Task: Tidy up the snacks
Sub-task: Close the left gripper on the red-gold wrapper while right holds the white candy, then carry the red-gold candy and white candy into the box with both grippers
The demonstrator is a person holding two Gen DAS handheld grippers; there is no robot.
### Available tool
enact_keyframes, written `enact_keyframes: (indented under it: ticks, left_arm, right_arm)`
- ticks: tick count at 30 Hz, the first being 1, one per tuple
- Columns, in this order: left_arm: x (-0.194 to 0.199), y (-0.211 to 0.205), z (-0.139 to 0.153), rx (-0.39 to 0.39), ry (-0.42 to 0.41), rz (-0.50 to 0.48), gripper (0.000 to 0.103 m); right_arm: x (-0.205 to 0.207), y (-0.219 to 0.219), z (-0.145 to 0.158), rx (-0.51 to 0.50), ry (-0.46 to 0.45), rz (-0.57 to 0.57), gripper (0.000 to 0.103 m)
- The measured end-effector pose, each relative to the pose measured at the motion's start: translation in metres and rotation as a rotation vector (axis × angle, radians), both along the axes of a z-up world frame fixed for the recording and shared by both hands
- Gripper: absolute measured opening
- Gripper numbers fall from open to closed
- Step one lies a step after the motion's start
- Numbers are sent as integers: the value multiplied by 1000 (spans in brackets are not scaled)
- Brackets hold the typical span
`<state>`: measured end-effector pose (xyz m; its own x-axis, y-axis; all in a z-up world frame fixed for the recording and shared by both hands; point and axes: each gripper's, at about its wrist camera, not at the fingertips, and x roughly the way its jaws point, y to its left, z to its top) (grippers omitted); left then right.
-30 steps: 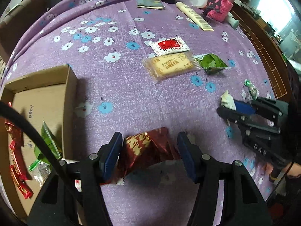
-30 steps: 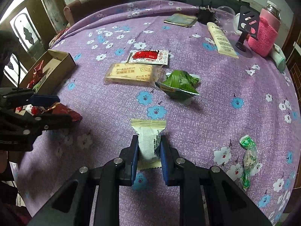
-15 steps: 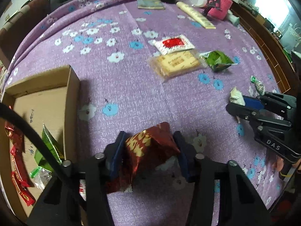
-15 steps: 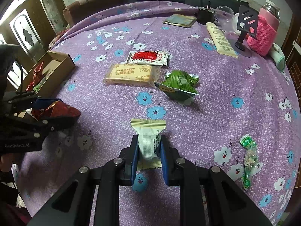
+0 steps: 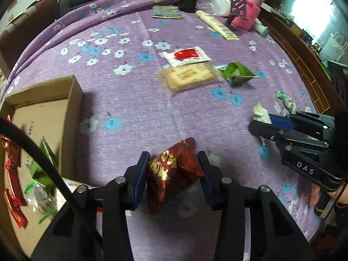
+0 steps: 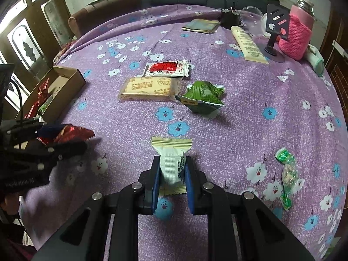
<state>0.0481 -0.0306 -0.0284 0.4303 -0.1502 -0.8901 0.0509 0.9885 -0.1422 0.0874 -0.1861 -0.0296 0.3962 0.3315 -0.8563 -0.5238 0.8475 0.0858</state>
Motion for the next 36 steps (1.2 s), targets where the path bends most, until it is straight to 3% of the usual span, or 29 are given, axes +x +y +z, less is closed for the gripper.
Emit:
enact_keyframes:
  ticks: [11, 21, 36]
  left_arm:
    - [-23, -13, 12, -14, -57, 7, 46]
    - [-51, -2, 29, -43, -103, 12, 46]
    - [-90, 81, 71, -90, -182, 129, 46]
  right_arm:
    - [-26, -2, 6, -10, 12, -36, 20]
    - [-57, 23, 28, -18, -17, -37, 19]
    - [-83, 121, 66, -9, -99, 126, 19]
